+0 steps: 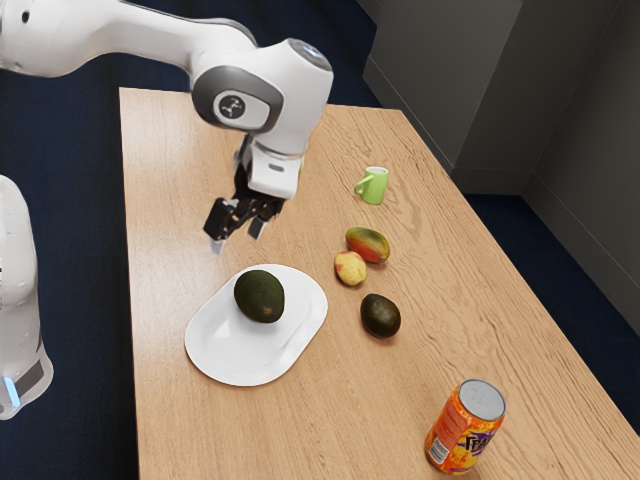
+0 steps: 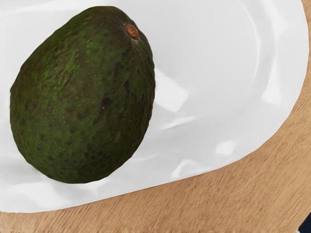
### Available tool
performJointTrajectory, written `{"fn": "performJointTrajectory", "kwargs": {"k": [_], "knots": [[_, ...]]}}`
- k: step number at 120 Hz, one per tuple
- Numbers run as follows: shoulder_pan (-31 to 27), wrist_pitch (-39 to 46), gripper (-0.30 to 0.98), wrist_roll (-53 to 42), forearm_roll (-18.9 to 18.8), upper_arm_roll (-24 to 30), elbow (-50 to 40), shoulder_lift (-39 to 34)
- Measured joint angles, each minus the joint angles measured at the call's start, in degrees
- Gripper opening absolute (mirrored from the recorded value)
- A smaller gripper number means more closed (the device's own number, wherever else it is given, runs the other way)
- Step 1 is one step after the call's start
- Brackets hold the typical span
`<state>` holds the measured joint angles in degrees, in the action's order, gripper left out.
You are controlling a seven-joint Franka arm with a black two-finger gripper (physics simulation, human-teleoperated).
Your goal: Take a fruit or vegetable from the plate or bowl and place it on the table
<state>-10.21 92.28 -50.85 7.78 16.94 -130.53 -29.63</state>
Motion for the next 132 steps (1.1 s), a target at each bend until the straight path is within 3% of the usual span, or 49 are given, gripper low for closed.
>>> {"fn": "performJointTrajectory", "kwargs": {"k": [56,107,132], "knots": [[-0.52,2.56,0.69,0.16,-1.03,-0.33,0.03,3.93],[-0.05,3.36,0.69,-1.18,6.28,1.67,0.81,4.37],[-0.38,4.12,0.69,-1.73,8.15,2.35,1.03,4.42]]}}
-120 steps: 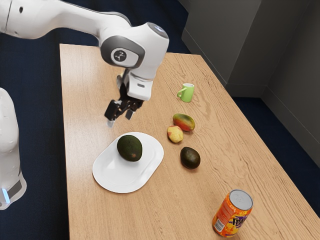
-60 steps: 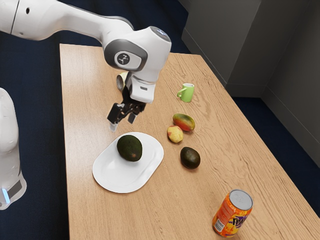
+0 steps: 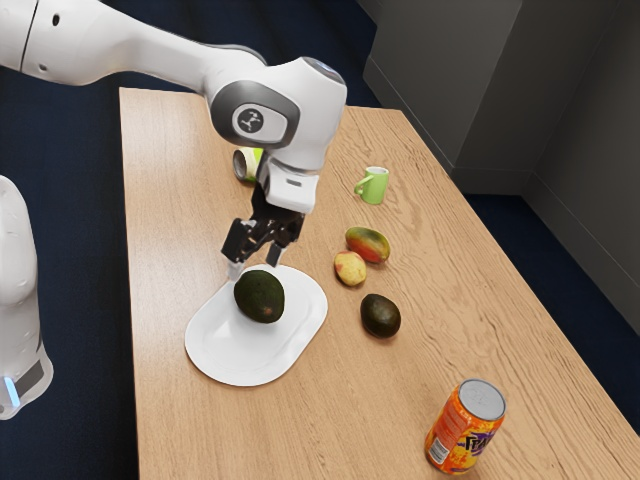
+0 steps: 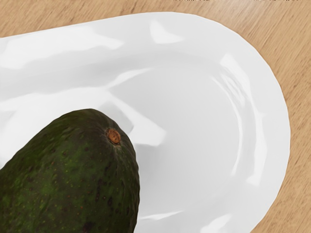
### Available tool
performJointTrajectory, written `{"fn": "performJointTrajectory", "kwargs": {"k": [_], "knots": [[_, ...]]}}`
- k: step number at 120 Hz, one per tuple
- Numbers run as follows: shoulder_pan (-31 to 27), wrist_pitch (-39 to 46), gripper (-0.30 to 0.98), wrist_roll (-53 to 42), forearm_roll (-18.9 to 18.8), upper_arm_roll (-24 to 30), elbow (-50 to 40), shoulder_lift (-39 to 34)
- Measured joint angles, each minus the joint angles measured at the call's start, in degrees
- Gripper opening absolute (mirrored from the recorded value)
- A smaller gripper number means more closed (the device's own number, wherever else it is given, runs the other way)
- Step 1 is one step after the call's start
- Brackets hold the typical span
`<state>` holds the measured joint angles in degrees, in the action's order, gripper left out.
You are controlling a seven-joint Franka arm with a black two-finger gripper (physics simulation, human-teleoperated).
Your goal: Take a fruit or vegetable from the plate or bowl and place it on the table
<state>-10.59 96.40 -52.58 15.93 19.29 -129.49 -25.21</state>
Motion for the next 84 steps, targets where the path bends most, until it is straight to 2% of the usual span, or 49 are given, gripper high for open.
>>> {"fn": "performJointTrajectory", "kwargs": {"k": [24,59,84], "knots": [[-2.92,1.0,0.69,-0.57,-0.12,2.31,-0.08,-0.07],[-4.35,1.82,0.69,-1.25,-1.3,2.65,-0.14,-0.09],[-7.16,2.84,0.69,-1.55,-1.41,5.67,-0.4,-0.09]]}}
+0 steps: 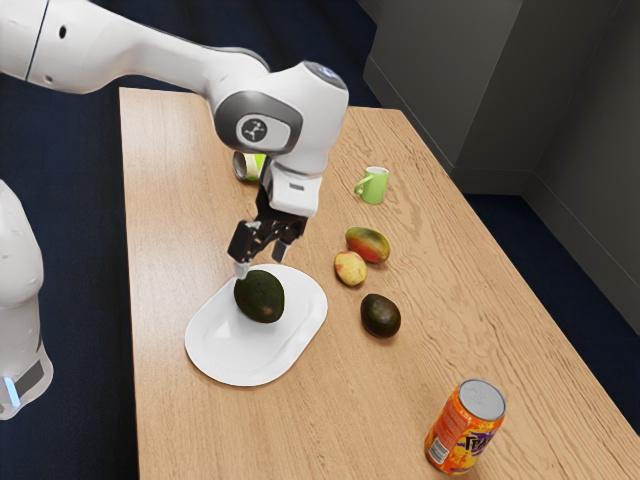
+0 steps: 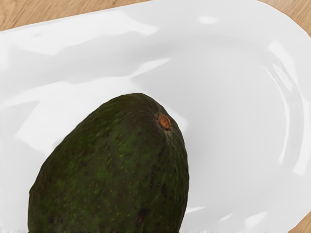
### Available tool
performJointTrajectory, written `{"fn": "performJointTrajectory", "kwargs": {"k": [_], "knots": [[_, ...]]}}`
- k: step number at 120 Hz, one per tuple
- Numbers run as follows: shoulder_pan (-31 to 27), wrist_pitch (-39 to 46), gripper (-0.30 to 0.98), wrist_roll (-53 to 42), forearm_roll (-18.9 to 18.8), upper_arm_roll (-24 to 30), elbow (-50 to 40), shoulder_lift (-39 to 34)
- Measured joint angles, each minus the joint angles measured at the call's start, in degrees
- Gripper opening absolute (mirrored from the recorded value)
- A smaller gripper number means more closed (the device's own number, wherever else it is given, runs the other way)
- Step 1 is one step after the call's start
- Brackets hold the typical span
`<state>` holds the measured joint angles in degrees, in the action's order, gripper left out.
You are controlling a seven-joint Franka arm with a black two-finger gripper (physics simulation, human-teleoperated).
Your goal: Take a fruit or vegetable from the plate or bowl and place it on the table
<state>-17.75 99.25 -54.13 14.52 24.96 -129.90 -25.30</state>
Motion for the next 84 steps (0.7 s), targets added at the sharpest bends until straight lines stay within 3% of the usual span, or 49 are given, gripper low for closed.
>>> {"fn": "performJointTrajectory", "kwargs": {"k": [84], "knots": [[-2.24,3.71,0.69,-0.52,-0.59,1.47,-2.63,0.33]]}}
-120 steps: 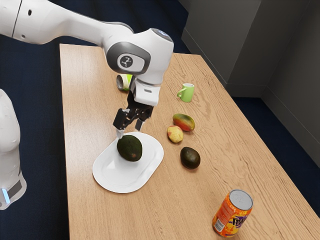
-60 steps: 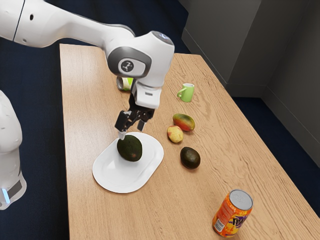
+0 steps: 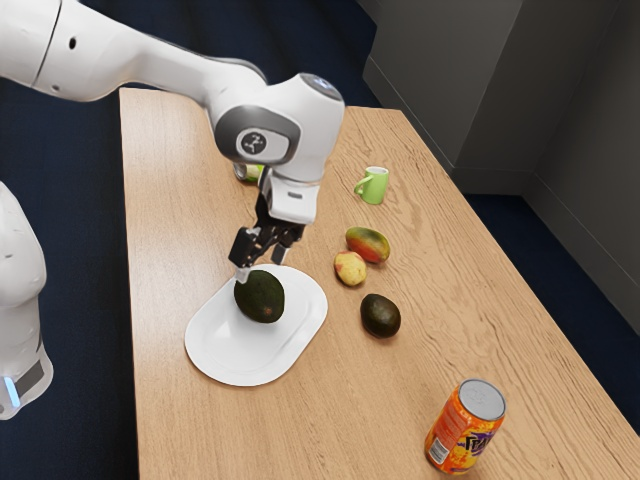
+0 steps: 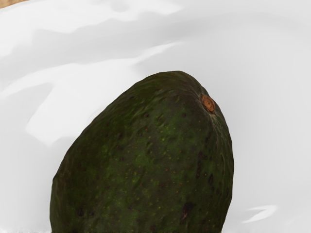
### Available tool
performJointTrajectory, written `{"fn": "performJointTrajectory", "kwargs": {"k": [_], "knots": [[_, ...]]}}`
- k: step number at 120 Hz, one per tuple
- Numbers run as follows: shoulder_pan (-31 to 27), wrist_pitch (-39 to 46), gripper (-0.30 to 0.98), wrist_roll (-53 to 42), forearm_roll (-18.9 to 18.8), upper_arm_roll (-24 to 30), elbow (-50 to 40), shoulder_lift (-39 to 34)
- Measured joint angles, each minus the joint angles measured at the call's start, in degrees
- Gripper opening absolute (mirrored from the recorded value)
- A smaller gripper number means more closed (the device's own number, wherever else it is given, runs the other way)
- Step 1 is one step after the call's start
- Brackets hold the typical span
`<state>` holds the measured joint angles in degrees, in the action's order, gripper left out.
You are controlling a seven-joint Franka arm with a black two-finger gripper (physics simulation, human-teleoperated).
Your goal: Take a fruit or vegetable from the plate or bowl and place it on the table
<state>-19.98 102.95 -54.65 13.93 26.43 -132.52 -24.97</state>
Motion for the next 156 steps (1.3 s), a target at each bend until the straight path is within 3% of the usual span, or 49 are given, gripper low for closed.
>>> {"fn": "performJointTrajectory", "kwargs": {"k": [156], "knots": [[-1.86,5.57,0.69,-0.07,0.15,4.05,-1.19,5.87]]}}
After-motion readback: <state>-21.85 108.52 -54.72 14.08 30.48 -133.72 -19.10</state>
